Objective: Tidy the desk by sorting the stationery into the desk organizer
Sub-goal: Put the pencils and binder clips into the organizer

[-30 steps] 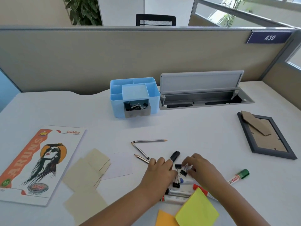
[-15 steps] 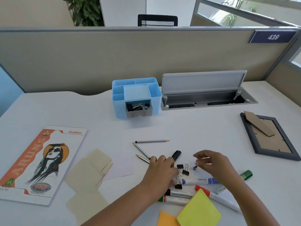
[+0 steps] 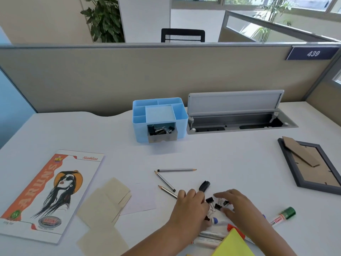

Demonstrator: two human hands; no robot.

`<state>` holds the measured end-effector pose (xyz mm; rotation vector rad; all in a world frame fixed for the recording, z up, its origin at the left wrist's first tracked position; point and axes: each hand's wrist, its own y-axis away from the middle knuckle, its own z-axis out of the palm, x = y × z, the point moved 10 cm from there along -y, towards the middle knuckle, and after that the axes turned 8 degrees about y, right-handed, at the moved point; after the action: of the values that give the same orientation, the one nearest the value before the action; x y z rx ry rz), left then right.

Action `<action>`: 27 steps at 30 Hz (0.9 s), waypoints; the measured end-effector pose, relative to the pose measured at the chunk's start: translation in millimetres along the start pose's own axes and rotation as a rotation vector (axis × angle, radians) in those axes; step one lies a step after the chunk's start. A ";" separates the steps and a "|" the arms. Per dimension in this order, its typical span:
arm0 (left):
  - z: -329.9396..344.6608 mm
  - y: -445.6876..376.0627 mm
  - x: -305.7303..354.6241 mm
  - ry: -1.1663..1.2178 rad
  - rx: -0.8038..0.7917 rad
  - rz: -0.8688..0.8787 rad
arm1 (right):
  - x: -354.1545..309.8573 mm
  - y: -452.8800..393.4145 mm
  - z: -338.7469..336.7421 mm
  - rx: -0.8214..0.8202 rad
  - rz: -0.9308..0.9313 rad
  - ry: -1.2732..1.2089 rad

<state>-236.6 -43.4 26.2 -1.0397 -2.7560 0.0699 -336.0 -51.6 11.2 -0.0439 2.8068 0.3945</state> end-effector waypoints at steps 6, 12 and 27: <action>-0.4 -2.1 4.3 -0.020 0.028 -0.035 | -22.7 -2.6 6.7 0.011 -0.037 0.076; -5.5 0.4 0.6 -0.035 0.087 -0.045 | -17.3 -7.9 4.8 -0.041 -0.018 0.016; -151.7 -18.4 -194.7 -0.040 0.562 -0.600 | -7.7 -7.3 -0.2 -0.010 0.017 -0.052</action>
<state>-75.5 -189.1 144.9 -0.0663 -2.6964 0.7217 -328.2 -58.8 11.7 -0.0122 2.7558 0.4082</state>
